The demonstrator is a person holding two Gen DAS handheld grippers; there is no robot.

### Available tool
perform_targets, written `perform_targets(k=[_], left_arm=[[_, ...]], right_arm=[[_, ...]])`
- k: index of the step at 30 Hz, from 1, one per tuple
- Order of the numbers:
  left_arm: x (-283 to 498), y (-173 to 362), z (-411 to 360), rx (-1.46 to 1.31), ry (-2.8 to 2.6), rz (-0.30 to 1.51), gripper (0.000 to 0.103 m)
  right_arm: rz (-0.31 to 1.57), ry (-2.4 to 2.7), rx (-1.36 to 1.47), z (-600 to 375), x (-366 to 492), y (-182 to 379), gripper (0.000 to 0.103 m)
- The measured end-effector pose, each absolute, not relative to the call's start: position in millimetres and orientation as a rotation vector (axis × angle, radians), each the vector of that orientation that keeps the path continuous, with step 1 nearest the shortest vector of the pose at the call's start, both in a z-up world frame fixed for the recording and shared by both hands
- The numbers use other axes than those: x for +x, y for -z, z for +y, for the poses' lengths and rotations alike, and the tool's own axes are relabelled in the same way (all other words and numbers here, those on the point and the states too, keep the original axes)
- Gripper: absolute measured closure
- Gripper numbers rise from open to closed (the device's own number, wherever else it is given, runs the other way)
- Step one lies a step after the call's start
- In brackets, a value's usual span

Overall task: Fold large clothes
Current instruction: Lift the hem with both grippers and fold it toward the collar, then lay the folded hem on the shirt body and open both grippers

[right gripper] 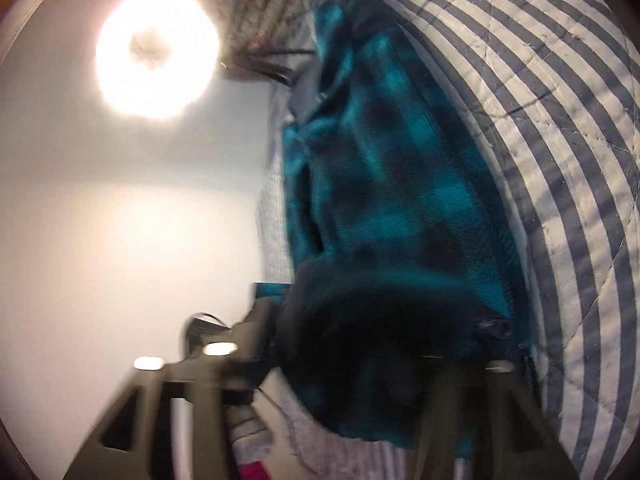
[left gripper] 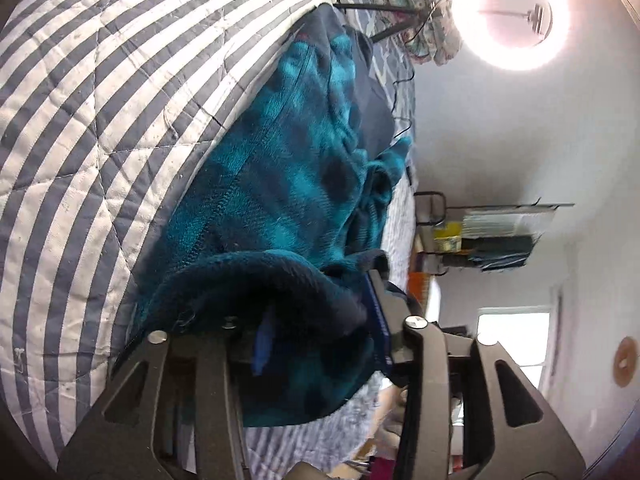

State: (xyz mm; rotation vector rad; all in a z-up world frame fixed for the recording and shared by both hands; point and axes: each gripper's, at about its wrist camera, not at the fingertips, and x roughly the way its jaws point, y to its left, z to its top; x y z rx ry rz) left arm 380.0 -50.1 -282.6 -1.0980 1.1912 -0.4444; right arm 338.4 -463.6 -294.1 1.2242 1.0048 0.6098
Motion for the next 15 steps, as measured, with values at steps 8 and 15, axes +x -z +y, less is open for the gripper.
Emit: perform_targets(k=[8,15], left_arm=[[384,245,-27,-0.971,0.427,1.103,0.051],[371,250,-26,-0.58,0.37,1.135,0.051]], right_arm=[[0.971,-0.556,0.892,-462,314,255,0.048],[0.952,-0.39,0.411,-449,301,243,0.049]])
